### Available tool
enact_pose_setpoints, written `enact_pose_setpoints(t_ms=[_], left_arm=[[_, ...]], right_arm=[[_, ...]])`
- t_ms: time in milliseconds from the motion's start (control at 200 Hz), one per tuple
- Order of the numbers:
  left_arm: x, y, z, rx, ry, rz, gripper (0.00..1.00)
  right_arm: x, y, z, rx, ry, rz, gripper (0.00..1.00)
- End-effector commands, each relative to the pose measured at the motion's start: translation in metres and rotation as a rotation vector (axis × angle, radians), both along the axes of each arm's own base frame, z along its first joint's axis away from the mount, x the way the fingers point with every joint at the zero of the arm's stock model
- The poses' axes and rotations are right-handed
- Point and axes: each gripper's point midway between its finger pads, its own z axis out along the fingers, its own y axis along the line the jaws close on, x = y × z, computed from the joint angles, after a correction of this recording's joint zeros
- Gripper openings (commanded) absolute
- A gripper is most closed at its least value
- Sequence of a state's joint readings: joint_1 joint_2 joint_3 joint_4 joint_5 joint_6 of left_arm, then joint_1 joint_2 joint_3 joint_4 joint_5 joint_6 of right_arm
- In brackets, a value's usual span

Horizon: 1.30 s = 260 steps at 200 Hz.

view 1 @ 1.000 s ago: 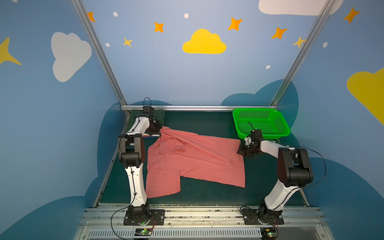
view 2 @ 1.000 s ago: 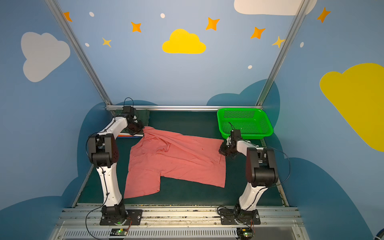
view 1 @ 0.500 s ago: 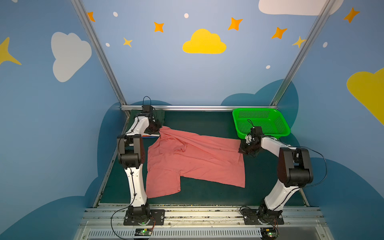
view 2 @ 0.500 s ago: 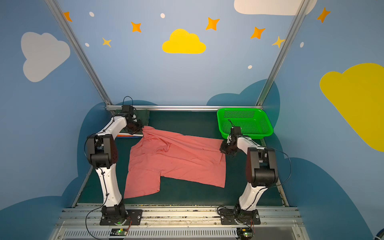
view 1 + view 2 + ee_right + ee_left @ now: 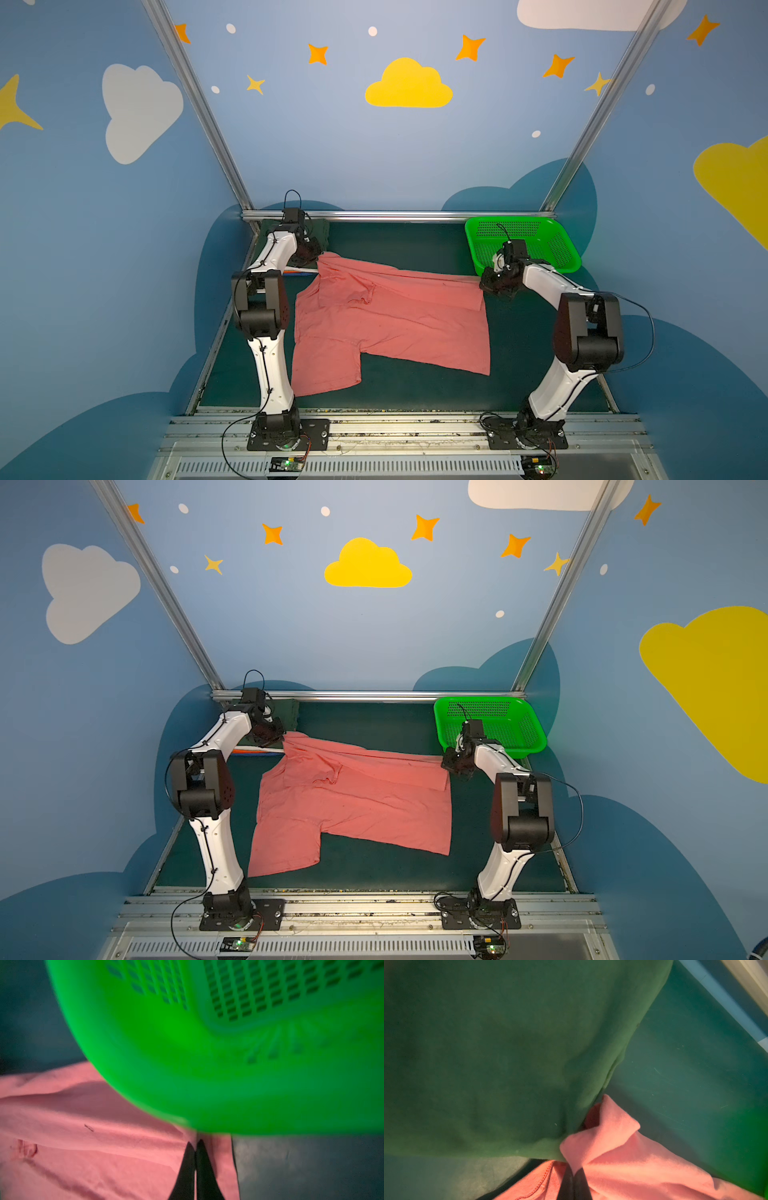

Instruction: Fold and stack the t-shirts

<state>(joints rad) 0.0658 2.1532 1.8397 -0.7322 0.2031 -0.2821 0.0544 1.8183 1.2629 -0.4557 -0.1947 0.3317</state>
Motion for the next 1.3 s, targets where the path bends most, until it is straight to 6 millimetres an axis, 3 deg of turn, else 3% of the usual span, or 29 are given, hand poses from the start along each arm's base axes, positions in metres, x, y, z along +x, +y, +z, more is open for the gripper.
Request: enact_pose_setpoints(t_ms=[0,476,601,706,846,1061,1197,1297], left_arm=[[-0.006,0.012,0.013,0.039,-0.006,0.005,0.05],[0.008,0.016,0.003,0.050,0.011,0.011,0.07],[0.012,0.016,0.002,0.043,0.011,0.021,0.19],[0.015,0.015,0.003,0.034,0.006,0.026,0.30],[0.019,0.015,0.011,0.033,-0.013,0.033,0.37],[0.019,0.016,0.043,0.047,-0.072,0.047,0.57],[0.015,0.016,0.066,0.085,-0.118,0.059,0.62],[0.007,-0.001,0.075,0.107,-0.141,0.037,0.58]], right_arm=[[0.023,-0.005,0.007,-0.038,-0.069,-0.004,0.00],[0.022,0.000,-0.009,-0.089,0.009,0.018,0.00],[0.023,0.002,-0.007,-0.098,0.010,0.026,0.22],[0.026,0.006,0.003,-0.105,-0.012,0.039,0.29],[0.029,0.008,0.022,-0.127,-0.041,0.056,0.39],[0.023,0.010,0.053,-0.200,-0.068,0.078,0.51],[0.016,0.027,0.072,-0.200,-0.111,0.117,0.53],[0.012,0.054,0.074,-0.132,-0.134,0.174,0.49]])
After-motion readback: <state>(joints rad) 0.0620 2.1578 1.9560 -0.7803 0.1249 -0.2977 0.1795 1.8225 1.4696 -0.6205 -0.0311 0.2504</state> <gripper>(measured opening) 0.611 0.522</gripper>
